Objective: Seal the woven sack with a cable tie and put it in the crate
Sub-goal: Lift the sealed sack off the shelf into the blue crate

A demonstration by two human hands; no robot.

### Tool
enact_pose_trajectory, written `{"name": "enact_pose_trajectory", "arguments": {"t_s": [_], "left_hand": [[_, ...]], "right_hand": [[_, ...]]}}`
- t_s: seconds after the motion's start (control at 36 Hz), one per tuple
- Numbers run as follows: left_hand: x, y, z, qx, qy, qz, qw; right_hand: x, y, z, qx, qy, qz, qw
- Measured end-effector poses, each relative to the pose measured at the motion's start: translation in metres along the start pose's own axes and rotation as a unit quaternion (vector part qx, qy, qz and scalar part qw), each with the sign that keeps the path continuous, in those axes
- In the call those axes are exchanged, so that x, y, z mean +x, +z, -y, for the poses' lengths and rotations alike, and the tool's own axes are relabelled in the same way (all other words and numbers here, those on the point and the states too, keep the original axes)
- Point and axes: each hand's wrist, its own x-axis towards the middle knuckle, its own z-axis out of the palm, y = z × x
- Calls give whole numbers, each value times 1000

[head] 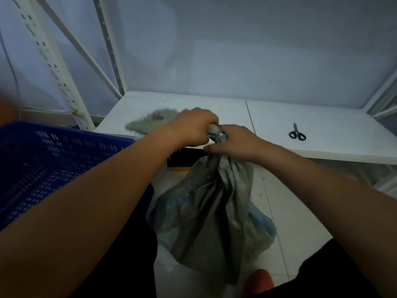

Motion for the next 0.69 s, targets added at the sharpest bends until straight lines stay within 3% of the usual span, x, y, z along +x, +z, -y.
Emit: {"name": "enact_pose_trajectory", "arguments": {"t_s": [0.06,0.11,0.22,0.31,0.36,0.42,0.5,0.56,0.61,0.69], "left_hand": [[2,-3,1,82,6,-105,991],[4,-3,2,97,-56,-173,979],[2,-5,6,19,-134,-265,955],[-1,-4,3,-143,-95,-254,952],[-3,-3,-9,-297,-87,-189,932],[-2,-1,-23,-407,-129,-62,902],[-4,7,-32,-493,-133,204,835],[-6,13,-27,-521,-88,305,792],[-7,16,-20,-499,-56,342,794],[-7,20,-14,-432,-40,361,826]], "right_hand": [[1,0,3,97,56,-1,994],[3,-2,3,242,134,-18,961],[5,-5,-8,466,234,-54,852],[2,-6,-15,520,261,-53,812],[-2,-7,-16,539,266,-46,798],[-2,-7,-14,541,265,-41,797],[-3,-9,-9,540,270,-40,796],[-2,-11,-6,533,277,-51,797],[-3,-14,-7,535,281,-70,794],[-1,-16,-12,540,291,-93,785]]}}
